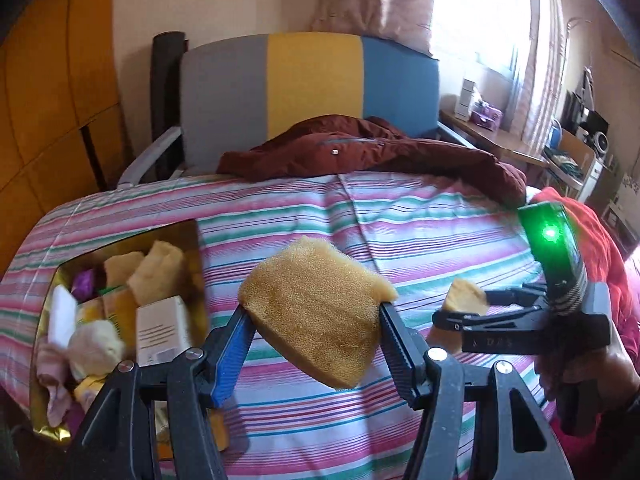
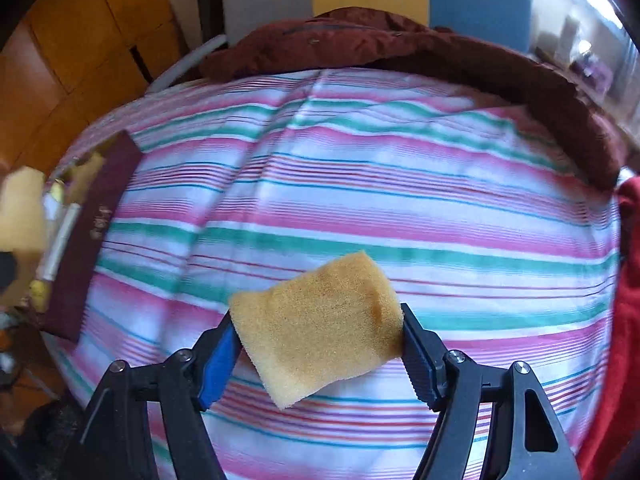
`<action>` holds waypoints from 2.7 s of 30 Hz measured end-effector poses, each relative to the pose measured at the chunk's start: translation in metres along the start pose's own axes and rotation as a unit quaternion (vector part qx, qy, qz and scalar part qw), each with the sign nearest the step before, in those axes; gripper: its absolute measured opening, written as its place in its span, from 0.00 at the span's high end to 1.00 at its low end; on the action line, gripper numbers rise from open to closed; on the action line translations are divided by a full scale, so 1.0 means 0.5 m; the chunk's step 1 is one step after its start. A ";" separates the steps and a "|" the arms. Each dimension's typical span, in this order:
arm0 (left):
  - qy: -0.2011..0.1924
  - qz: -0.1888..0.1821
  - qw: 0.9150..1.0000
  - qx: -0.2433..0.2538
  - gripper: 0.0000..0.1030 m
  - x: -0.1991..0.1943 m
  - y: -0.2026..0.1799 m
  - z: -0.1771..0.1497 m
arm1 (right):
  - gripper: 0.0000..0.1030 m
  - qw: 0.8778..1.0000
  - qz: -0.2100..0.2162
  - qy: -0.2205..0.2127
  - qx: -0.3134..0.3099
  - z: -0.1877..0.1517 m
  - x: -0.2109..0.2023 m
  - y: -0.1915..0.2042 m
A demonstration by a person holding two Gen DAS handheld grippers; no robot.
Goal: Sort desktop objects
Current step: 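Carry both yellow sponges over the gold tray, then lower both sponges into the gold tray and open both grippers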
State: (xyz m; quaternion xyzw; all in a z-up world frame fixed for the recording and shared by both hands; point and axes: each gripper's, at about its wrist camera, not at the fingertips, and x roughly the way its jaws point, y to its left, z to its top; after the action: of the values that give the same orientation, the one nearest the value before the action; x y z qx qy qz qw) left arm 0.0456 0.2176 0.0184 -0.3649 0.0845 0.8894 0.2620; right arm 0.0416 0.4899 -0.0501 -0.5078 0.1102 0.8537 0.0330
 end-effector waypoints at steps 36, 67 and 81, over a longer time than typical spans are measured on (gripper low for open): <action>-0.007 0.131 0.974 -0.184 0.39 -0.072 0.417 -0.085 | 0.29 0.977 0.156 -0.074 -0.125 0.049 -0.053 0.461; 0.029 0.139 0.971 -0.194 0.28 0.062 0.514 -0.080 | 0.20 0.977 0.149 -0.029 -0.151 0.183 0.115 0.604; 0.019 0.129 0.970 -0.205 0.21 0.014 0.514 -0.105 | 0.10 0.970 0.173 -0.049 -0.162 0.128 0.059 0.621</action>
State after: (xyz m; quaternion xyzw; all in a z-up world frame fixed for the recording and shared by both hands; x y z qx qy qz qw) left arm -0.0624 -0.0155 -0.0346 -0.4140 -0.0484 0.9069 0.0624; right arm -0.0797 0.2004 0.0015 -0.4370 0.0550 0.8769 -0.1926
